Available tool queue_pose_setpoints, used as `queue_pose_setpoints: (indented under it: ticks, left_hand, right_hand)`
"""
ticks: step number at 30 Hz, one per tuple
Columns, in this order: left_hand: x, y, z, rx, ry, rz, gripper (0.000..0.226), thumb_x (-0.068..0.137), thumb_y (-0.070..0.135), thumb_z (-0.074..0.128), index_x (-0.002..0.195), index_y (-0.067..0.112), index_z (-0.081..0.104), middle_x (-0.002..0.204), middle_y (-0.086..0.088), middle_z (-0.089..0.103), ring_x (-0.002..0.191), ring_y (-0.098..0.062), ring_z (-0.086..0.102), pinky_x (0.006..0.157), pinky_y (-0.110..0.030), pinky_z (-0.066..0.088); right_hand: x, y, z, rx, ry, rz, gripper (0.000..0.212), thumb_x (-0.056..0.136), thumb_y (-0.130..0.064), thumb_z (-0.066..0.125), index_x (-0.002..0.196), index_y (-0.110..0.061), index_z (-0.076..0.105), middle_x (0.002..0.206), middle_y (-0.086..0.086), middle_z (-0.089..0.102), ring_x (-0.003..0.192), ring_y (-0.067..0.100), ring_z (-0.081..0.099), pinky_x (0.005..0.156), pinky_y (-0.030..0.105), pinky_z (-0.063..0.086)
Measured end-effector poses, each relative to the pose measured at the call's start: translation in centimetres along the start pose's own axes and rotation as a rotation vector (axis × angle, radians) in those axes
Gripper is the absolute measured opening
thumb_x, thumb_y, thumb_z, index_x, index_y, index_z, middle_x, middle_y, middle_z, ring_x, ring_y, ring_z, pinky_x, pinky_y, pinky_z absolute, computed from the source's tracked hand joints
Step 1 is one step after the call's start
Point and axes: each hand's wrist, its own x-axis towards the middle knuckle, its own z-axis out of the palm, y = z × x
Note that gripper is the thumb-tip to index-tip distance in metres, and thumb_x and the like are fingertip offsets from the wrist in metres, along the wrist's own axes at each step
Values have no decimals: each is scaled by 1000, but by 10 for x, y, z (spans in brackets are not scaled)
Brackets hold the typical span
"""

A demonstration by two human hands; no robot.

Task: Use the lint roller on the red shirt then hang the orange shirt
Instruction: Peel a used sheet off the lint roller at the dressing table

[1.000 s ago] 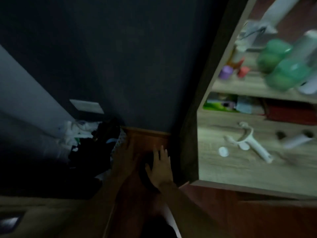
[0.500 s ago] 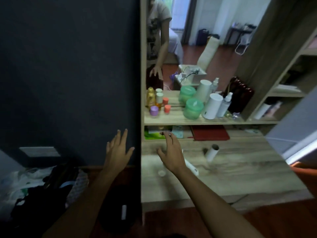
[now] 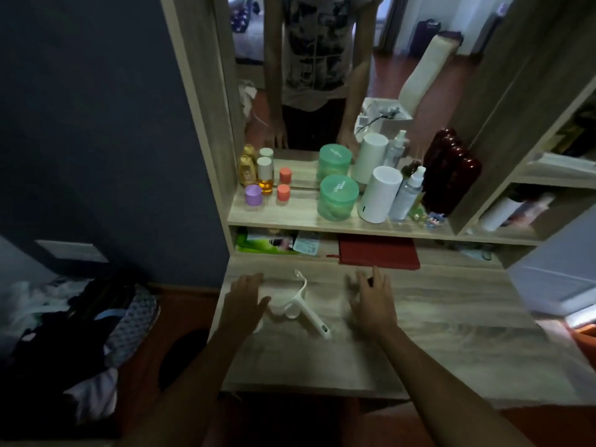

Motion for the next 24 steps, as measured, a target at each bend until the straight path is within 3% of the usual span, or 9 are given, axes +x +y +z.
queue_pose_setpoints:
  ticks: [2, 4, 7, 11, 15, 18, 20, 22, 24]
  left_hand:
    - [-11, 0, 14, 18, -25, -82, 51, 88, 30, 58, 134, 9, 50, 127, -17, 52, 114, -39, 52, 88, -46, 48]
    - [-21, 1, 24, 50, -109, -146, 54, 90, 34, 56, 139, 15, 44, 130, -13, 48, 117, -35, 48, 88, -43, 46]
    - [-31, -2, 36, 64, -237, -233, 55, 88, 34, 58, 139, 23, 40, 132, -5, 42, 120, -26, 41, 91, -38, 45]
    - [-30, -3, 44, 108, -213, -217, 36, 93, 21, 50, 128, 19, 52, 126, -7, 47, 117, -25, 44, 88, -34, 47]
    - [-29, -4, 43, 16, -167, -251, 39, 91, 26, 54, 128, 14, 51, 126, -10, 44, 116, -25, 45, 92, -33, 45]
    - [-23, 7, 33, -196, -35, -351, 41, 85, 23, 65, 122, 9, 54, 121, -8, 41, 105, -25, 55, 87, -28, 45]
    - [-14, 19, 19, -312, 54, -377, 35, 79, 26, 70, 108, 8, 59, 106, -6, 50, 95, -26, 59, 76, -26, 45]
    - [-3, 33, 3, -467, 122, -353, 38, 80, 42, 61, 95, 8, 58, 90, -9, 62, 78, -26, 65, 61, -27, 51]
    - [6, 50, -17, -611, 185, -369, 27, 90, 32, 54, 97, 6, 52, 91, -16, 64, 72, -25, 65, 51, -21, 49]
  right_hand:
    - [3, 7, 7, 92, 5, 8, 57, 84, -11, 62, 137, -19, 42, 156, 18, 15, 137, 40, 27, 104, 43, 41]
    - [6, 9, 8, 224, 91, 2, 41, 83, -1, 60, 121, -15, 54, 143, 16, 32, 114, 32, 51, 89, 37, 50]
    - [11, 1, -4, 469, 188, 38, 22, 86, -2, 56, 105, -9, 62, 122, 10, 43, 87, 18, 50, 77, 29, 43]
    - [23, -6, -9, 661, 218, 48, 18, 86, -11, 63, 104, -9, 62, 110, 12, 59, 98, 28, 56, 79, 32, 44]
    - [21, -16, -13, 965, 46, 97, 21, 87, -9, 65, 108, -6, 62, 102, 10, 62, 91, 26, 63, 72, 44, 58]
    - [15, -32, -21, 1101, -30, 34, 22, 87, -4, 65, 109, -1, 61, 100, 8, 60, 85, 18, 61, 65, 36, 59]
    - [12, -45, -30, 1165, -79, -25, 18, 88, -2, 63, 106, -3, 62, 99, 6, 60, 84, 19, 62, 64, 34, 59]
    - [9, -57, -36, 1240, -134, -53, 19, 89, -1, 62, 108, -1, 61, 99, 8, 60, 82, 17, 63, 56, 22, 56]
    - [7, -69, -41, 1279, -162, -69, 20, 89, -2, 62, 109, -1, 61, 103, 14, 60, 83, 18, 64, 54, 18, 53]
